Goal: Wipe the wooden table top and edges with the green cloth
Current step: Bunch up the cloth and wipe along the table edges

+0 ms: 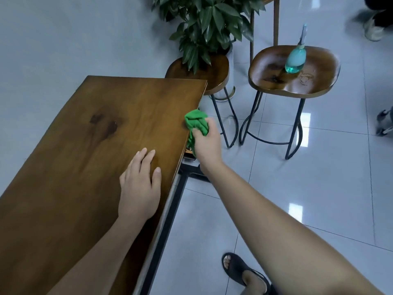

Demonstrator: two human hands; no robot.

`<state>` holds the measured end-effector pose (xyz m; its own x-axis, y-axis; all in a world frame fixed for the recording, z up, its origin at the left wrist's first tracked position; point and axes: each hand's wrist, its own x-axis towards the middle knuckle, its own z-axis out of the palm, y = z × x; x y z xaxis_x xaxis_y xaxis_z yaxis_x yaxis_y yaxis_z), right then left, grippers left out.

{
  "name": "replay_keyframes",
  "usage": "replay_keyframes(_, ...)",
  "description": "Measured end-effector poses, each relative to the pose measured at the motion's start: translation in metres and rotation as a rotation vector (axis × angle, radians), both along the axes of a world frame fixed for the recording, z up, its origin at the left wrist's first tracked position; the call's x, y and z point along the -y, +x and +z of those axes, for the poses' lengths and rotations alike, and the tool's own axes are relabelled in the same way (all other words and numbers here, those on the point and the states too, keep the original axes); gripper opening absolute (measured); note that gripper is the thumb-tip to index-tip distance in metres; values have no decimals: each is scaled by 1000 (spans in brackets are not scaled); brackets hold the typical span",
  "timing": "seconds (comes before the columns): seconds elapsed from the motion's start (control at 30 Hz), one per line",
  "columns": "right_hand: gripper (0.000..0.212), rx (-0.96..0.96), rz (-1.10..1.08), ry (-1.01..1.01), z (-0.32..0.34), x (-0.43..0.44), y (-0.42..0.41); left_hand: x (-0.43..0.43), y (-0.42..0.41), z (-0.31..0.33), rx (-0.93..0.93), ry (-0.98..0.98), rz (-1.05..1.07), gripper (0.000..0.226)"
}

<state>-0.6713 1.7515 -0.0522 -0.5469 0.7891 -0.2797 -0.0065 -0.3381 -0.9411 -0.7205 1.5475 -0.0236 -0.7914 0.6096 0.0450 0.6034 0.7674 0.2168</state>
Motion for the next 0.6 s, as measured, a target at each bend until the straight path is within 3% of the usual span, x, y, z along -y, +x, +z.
replay_keyframes(0.17, 28, -24, 13, 9, 5, 93, 57, 0, 1, 0, -14, 25, -13, 49)
replay_keyframes(0.33, 55, -68, 126, 21, 0, 185, 114, 0, -1, -3, -11, 17, -9, 48)
replay_keyframes(0.6, 46, 42, 331, -124, -13, 285, 177, 1, -2, -1, -8, 23, -25, 50)
